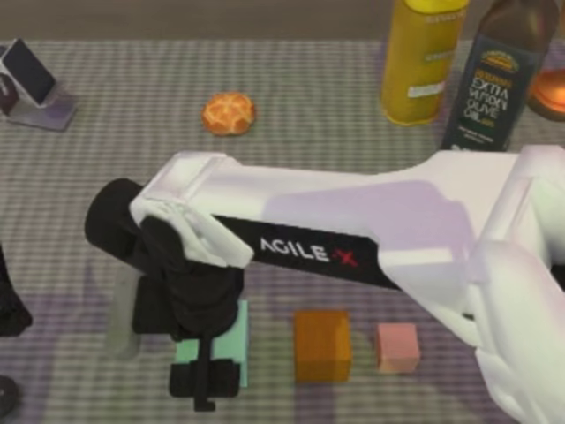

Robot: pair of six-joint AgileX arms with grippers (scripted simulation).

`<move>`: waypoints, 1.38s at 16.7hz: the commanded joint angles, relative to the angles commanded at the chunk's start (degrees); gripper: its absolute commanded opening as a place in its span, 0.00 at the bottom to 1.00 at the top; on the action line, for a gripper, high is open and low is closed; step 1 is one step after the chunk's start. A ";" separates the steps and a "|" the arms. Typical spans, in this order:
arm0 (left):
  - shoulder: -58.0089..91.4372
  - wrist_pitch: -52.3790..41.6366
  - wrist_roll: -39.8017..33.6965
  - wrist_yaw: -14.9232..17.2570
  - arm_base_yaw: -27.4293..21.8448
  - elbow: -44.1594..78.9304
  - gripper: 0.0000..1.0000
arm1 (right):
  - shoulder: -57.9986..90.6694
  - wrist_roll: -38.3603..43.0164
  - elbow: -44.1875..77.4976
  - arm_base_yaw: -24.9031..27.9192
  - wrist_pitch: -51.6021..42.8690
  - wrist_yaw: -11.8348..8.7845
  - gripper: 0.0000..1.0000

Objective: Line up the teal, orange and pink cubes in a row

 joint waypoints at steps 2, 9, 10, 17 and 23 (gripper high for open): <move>0.00 0.00 0.00 0.00 0.00 0.00 1.00 | 0.00 0.00 0.00 0.00 0.00 0.00 0.53; 0.00 0.00 0.00 0.00 0.00 0.00 1.00 | 0.00 0.00 0.00 0.00 0.00 0.00 1.00; 0.00 0.00 0.00 0.00 0.00 0.00 1.00 | 0.00 0.00 0.00 0.00 0.00 0.00 1.00; 0.00 0.00 0.00 0.00 0.00 0.00 1.00 | -0.02 0.00 0.01 -0.10 -0.01 0.00 1.00; 0.00 0.00 0.00 0.00 0.00 0.00 1.00 | -1.13 -0.09 7.90 0.25 -9.46 0.00 1.00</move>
